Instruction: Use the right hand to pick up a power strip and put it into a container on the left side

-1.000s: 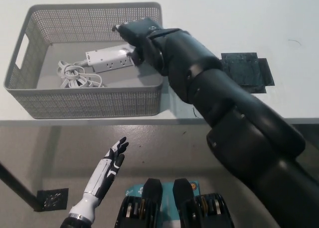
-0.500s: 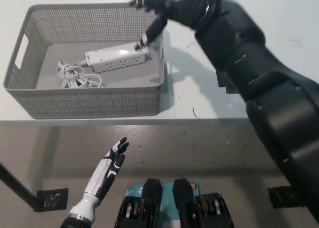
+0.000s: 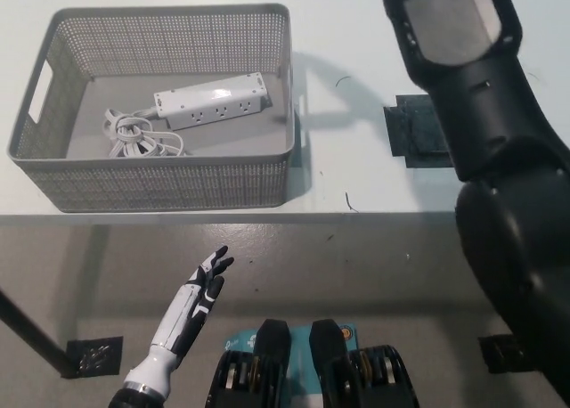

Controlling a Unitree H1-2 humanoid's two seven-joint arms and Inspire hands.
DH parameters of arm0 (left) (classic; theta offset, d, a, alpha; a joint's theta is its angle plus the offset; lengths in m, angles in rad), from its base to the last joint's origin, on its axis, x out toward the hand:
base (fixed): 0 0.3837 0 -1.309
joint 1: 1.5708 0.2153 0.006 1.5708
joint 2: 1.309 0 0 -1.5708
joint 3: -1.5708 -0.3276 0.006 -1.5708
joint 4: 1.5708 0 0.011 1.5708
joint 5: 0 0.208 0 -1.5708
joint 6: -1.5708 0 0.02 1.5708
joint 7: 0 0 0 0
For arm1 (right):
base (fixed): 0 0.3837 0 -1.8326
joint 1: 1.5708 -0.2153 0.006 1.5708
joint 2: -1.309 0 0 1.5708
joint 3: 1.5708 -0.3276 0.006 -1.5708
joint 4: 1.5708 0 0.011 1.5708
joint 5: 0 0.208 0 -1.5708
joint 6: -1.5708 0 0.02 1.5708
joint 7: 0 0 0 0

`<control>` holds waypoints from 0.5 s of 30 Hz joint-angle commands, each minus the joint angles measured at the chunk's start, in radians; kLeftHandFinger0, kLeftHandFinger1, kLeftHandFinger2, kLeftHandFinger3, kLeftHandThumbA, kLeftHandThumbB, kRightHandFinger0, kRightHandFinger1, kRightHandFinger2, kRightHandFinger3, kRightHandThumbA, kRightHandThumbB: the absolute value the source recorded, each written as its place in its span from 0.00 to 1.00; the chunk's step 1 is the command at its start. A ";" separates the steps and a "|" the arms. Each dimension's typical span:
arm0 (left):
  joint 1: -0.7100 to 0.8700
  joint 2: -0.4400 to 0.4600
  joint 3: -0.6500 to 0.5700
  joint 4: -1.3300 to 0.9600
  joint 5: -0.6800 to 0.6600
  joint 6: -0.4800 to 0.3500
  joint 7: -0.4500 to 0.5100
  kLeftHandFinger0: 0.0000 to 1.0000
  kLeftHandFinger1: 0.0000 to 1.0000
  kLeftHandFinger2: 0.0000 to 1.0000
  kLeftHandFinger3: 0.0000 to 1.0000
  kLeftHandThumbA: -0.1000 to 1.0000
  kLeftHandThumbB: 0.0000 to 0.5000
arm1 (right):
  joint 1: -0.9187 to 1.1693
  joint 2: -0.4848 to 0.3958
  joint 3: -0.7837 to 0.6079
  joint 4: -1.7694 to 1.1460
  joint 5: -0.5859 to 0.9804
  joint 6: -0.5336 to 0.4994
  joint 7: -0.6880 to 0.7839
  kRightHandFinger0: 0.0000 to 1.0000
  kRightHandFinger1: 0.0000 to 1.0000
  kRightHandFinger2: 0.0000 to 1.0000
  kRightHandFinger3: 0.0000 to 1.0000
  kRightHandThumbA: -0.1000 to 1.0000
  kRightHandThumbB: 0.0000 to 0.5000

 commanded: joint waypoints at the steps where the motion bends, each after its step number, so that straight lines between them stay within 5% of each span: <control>1: -0.048 0.021 -0.014 -0.028 0.006 -0.041 -0.028 1.00 1.00 0.92 0.97 1.00 0.07 | -0.017 -0.077 -0.214 -0.834 0.481 0.203 0.025 1.00 1.00 1.00 1.00 1.00 0.79; 10: -0.043 0.021 -0.016 -0.004 0.028 -0.066 -0.010 1.00 1.00 1.00 1.00 1.00 0.10 | 0.161 -0.146 -0.250 -1.291 0.582 0.248 -0.037 1.00 1.00 1.00 1.00 1.00 0.74; 15: -0.033 0.024 -0.012 -0.004 0.013 -0.064 -0.017 1.00 1.00 1.00 1.00 1.00 0.25 | 0.354 -0.148 -0.247 -1.519 0.569 0.163 -0.104 1.00 1.00 1.00 1.00 1.00 0.82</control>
